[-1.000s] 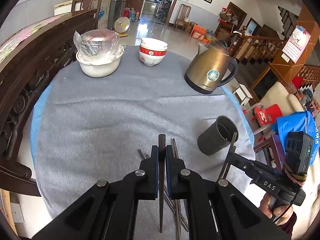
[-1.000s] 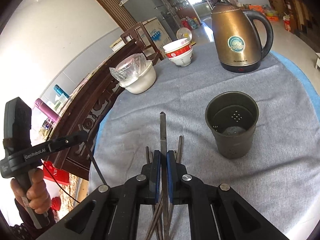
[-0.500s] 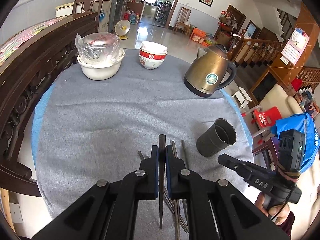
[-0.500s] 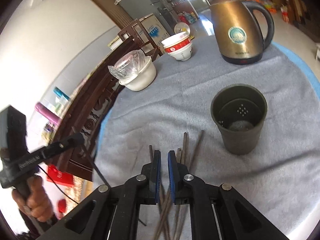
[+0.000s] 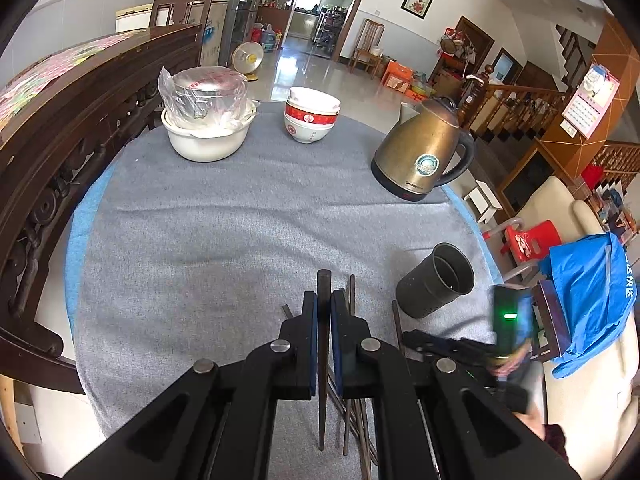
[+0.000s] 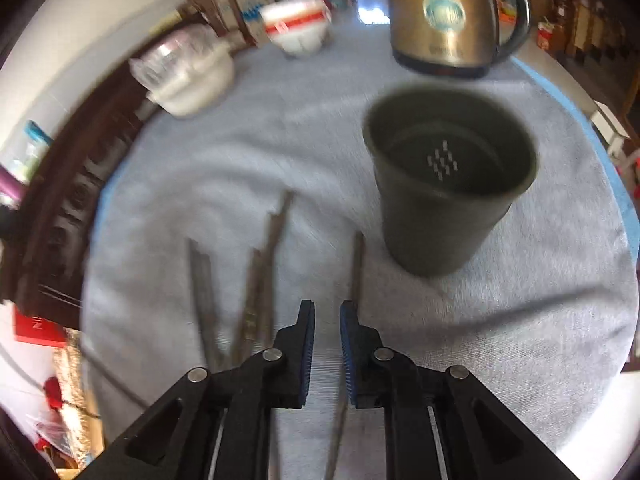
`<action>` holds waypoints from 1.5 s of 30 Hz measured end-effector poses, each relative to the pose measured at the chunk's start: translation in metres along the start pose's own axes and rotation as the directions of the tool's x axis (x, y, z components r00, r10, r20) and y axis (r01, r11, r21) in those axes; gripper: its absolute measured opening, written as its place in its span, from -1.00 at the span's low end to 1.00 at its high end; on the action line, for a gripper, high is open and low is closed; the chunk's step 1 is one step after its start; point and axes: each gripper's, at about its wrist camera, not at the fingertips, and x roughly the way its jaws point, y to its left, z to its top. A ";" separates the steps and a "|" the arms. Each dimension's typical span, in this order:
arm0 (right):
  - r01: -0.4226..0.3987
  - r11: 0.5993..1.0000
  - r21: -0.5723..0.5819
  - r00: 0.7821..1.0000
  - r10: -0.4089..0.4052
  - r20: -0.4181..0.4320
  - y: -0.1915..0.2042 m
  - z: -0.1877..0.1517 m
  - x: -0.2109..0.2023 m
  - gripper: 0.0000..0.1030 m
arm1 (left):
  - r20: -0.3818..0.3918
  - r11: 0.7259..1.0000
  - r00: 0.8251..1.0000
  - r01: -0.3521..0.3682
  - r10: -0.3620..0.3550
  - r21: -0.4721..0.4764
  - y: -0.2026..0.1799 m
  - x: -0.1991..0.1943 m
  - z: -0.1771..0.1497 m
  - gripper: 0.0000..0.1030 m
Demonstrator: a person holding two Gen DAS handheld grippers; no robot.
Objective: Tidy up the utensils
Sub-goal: 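Close the left tool on one chopstick while the right tool grasps another, then carry the held chopsticks with both tools up over the gray cup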
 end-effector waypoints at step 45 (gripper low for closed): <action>-0.011 0.995 0.098 0.607 -0.071 0.791 -0.024 0.029 -0.219 -0.87 | 0.282 0.961 0.935 0.149 -0.213 0.232 -0.156 -0.036 0.098 -0.87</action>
